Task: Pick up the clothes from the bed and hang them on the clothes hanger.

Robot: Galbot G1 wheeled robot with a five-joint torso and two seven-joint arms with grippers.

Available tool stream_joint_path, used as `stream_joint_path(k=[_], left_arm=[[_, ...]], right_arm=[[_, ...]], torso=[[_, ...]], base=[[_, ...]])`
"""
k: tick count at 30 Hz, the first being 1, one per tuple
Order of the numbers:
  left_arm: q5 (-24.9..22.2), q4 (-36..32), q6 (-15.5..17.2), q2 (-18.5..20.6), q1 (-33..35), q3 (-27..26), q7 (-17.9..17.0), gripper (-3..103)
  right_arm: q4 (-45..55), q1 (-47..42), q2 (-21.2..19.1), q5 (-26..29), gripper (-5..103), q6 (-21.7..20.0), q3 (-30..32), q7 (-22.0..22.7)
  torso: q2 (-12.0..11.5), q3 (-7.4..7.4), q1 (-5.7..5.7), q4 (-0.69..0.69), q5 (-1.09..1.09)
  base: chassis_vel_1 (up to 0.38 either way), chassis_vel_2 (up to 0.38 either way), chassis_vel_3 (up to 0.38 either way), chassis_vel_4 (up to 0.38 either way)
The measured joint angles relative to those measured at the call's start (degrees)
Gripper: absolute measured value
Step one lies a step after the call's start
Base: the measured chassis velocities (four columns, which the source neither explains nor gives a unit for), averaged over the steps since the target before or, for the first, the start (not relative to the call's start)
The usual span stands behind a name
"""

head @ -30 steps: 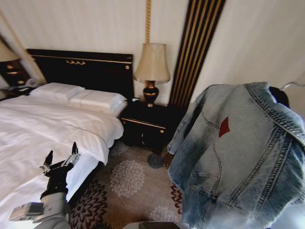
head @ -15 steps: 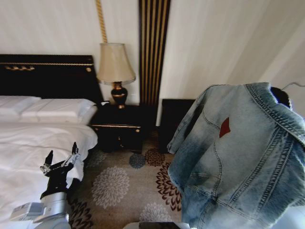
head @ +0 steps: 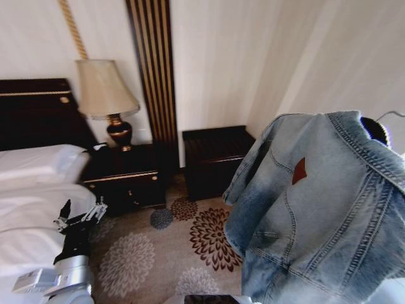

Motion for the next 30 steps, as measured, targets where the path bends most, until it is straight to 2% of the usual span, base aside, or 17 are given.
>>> stream_joint_path(k=[30], left_arm=[[-0.13,0.00,-0.04,0.24,-0.48,0.11,0.07,100]], right_arm=[[-0.36,-0.13,0.73,-0.57,21,0.03,-0.44,-0.15]], torso=[[0.00,0.00,0.01,0.00,0.00]], base=[[-0.127,-0.126,-0.122,-0.123]])
